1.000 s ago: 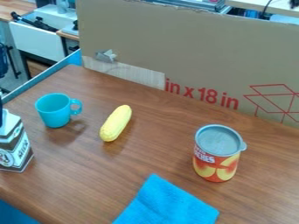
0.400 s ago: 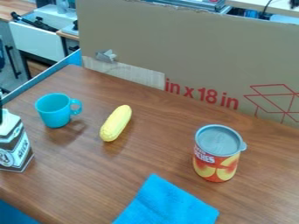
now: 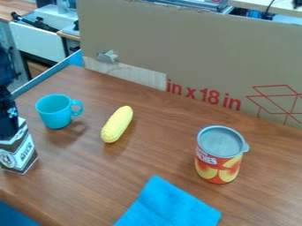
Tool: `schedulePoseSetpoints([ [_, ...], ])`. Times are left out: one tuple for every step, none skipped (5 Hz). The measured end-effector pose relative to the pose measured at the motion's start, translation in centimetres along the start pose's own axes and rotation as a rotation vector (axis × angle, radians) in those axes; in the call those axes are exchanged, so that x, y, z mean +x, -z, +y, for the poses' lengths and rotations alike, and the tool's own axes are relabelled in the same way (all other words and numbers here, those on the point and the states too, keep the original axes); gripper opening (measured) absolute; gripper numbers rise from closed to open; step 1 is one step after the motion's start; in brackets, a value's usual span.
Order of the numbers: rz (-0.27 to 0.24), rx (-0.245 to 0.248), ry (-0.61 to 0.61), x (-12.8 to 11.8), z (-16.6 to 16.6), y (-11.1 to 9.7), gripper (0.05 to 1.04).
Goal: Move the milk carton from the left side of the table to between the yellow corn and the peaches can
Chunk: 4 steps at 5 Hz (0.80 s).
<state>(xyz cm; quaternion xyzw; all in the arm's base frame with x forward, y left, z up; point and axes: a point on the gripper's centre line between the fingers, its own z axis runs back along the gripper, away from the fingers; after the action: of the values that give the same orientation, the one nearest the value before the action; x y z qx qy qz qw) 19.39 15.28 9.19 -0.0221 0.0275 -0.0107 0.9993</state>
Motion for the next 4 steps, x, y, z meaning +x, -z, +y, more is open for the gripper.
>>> schedulePoseSetpoints([
  [0.003,0.012,-0.029,1.1,-0.4,0.6,1.000],
  [-0.007,0.019,-0.053,1.4,-0.3,0.7,1.000],
  [0.041,0.045,-0.037,1.1,-1.1,0.5,0.964],
  [0.039,0.121,0.034,0.7,-3.3,-3.5,0.846],
])
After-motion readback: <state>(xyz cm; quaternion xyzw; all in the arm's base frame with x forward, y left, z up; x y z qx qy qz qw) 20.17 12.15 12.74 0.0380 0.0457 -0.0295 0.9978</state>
